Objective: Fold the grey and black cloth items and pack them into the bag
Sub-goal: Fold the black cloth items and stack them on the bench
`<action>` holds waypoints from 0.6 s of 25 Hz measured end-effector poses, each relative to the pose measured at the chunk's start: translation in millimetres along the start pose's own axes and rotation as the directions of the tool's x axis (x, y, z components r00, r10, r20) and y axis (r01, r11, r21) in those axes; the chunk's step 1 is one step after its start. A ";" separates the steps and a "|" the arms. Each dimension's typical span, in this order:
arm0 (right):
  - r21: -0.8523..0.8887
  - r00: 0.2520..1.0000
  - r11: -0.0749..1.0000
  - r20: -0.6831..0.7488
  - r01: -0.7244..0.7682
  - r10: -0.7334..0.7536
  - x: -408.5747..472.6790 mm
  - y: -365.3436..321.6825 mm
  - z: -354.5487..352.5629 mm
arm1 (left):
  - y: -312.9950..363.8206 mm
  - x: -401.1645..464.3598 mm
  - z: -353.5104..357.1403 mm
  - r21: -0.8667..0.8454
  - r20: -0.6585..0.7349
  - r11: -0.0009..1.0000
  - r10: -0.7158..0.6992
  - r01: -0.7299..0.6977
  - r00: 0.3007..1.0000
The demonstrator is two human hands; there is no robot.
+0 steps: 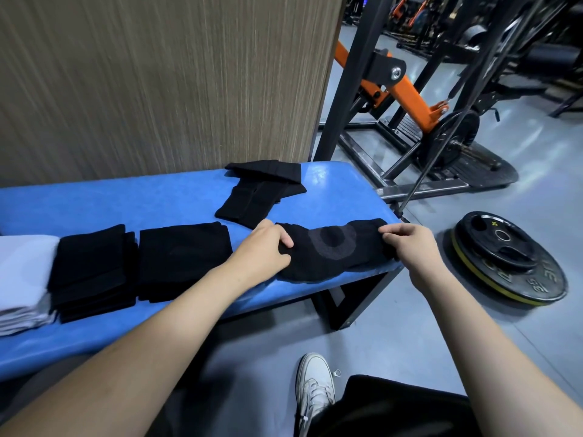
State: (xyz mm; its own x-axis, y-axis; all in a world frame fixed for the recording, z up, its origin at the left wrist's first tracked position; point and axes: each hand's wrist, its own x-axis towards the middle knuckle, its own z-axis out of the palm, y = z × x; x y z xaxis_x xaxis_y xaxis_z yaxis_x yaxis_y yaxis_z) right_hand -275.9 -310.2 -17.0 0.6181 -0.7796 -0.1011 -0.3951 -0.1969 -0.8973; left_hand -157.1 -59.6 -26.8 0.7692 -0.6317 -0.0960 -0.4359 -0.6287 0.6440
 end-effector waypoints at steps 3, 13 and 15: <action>-0.029 0.993 0.993 -0.046 0.111 -0.112 -4.0 -7.2 1.7 | 1.3 1.0 -0.9 -0.060 0.061 0.998 -0.004 0.007 0.998; -0.130 0.735 0.734 0.274 0.667 -0.620 -58.6 -40.9 68.6 | -1.6 5.6 1.6 -0.281 0.004 0.956 -0.092 0.089 0.996; -0.120 0.702 0.718 0.370 0.686 -0.609 -63.8 -37.0 85.4 | -1.4 7.6 2.5 -0.356 -0.004 0.931 -0.090 0.083 0.996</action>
State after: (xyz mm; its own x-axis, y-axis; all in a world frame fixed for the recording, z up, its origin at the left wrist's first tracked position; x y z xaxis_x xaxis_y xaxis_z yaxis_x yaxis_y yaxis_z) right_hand -242.8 -202.4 -14.1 0.9256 -0.2076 0.3165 0.0586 -0.7475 -0.6617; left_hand -151.7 -64.7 -30.4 0.8074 -0.5704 -0.1506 -0.1755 -0.4760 0.8617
